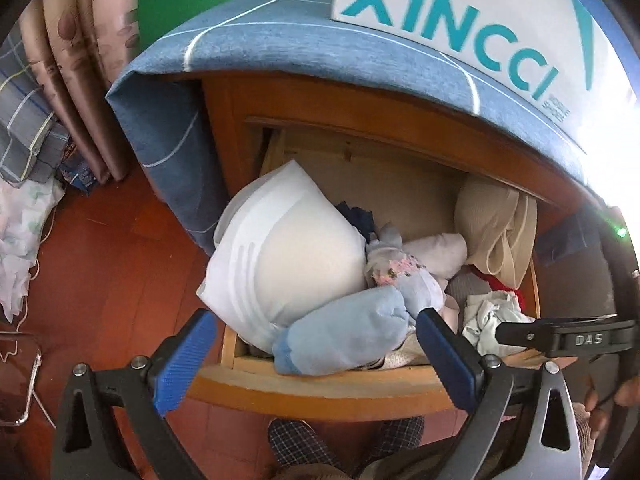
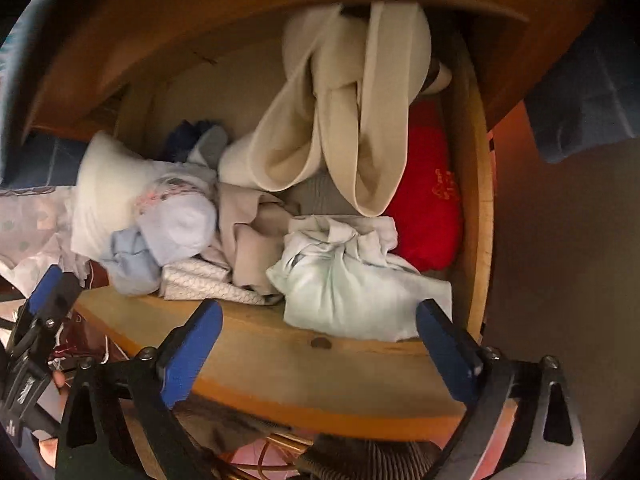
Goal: Take underwear out of drawer
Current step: 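Grasp the light blue rolled sock with the left gripper while the right gripper grasps the pale green bundle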
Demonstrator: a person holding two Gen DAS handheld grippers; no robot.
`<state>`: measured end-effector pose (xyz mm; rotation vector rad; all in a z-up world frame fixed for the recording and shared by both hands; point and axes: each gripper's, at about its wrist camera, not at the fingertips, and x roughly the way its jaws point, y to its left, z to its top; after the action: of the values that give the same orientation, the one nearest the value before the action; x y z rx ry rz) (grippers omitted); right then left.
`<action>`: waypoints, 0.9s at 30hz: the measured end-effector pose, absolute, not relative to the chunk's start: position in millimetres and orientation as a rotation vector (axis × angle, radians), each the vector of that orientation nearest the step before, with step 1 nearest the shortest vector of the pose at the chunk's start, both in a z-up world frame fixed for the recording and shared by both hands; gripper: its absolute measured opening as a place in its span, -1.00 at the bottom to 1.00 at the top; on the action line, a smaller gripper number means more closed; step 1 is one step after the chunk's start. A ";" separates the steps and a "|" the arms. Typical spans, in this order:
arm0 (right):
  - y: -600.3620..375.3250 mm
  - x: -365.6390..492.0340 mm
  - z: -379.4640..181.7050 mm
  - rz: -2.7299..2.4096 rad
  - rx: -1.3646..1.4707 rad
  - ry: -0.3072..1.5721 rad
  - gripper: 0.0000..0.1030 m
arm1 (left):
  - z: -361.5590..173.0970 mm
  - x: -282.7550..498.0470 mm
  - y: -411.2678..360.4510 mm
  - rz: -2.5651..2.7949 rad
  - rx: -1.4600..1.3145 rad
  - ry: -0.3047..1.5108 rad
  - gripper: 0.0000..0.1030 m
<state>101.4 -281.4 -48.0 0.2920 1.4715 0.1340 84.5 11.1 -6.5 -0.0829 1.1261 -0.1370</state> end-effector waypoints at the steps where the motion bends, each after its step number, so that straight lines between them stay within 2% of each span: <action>1: -279.9 104.0 -50.9 0.128 0.283 1.479 0.85 | -8.8 85.7 13.2 -0.139 -0.101 1.134 0.97; 7: -273.2 115.5 -66.7 0.073 0.215 1.500 0.85 | -20.7 89.1 27.7 -0.129 -0.201 1.182 0.97; 13: -264.0 120.7 -89.7 0.033 0.179 1.541 0.74 | -21.8 90.9 22.6 -0.160 -0.187 1.205 0.97; 21: -272.1 129.4 -128.3 0.011 0.250 1.592 0.35 | -18.0 98.3 6.6 -0.228 -0.038 1.219 0.97; 27: -281.1 125.3 -130.2 0.020 0.303 1.544 0.15 | -26.0 109.1 8.8 -0.289 -0.098 1.309 0.97</action>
<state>125.3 -281.1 -130.2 0.3031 1.5439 0.0201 109.1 8.8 -26.0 -0.0979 1.3092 -0.2888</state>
